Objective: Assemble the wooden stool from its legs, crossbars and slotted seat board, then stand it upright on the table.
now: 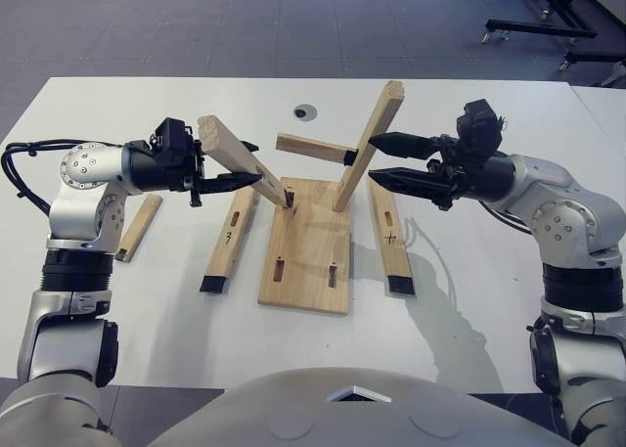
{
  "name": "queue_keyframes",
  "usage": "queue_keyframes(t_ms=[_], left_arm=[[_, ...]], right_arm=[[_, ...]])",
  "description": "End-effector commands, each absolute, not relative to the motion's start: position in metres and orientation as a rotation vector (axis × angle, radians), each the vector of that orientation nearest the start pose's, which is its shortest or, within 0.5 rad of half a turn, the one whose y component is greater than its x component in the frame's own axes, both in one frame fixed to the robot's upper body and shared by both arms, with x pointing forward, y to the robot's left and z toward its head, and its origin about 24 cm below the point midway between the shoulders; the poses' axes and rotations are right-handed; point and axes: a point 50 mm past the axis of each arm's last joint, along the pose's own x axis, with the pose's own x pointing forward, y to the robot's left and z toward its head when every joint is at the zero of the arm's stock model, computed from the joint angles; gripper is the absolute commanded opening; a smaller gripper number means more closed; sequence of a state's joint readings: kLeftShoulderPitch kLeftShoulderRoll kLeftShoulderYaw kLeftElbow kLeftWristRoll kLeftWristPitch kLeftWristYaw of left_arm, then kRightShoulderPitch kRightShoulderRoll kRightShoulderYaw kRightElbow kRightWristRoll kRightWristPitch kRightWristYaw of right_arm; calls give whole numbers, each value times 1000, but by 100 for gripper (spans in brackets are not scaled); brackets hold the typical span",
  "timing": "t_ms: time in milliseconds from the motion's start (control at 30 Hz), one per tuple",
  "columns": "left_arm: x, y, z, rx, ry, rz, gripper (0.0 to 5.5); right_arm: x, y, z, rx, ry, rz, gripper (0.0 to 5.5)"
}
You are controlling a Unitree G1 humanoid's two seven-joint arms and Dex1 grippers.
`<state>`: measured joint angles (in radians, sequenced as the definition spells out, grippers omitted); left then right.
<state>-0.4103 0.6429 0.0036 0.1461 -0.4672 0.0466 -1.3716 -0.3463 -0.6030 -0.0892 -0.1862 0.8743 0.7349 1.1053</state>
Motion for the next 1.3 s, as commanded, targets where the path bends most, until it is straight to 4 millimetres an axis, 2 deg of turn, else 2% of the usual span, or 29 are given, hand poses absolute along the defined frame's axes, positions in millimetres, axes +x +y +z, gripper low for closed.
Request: queue_keyframes(t_ms=[33, 233, 333, 667, 1133, 1300], left_arm=[[287, 205, 148, 354, -63, -1356, 202], [285, 200, 144, 347, -61, -1394, 202], [284, 198, 137, 375, 4, -1404, 202], [288, 194, 146, 360, -89, -1370, 202], [278, 199, 141, 349, 11, -1462, 202], [270, 196, 141, 322, 68, -1542, 202]], right_arm=[[259, -173, 171, 263, 65, 1375, 374], [258, -174, 169, 263, 72, 1370, 374], [259, -175, 166, 259, 80, 1357, 374], [260, -172, 162, 243, 93, 1353, 374], [262, -174, 167, 240, 86, 1359, 374], [271, -186, 177, 239, 39, 1310, 374]])
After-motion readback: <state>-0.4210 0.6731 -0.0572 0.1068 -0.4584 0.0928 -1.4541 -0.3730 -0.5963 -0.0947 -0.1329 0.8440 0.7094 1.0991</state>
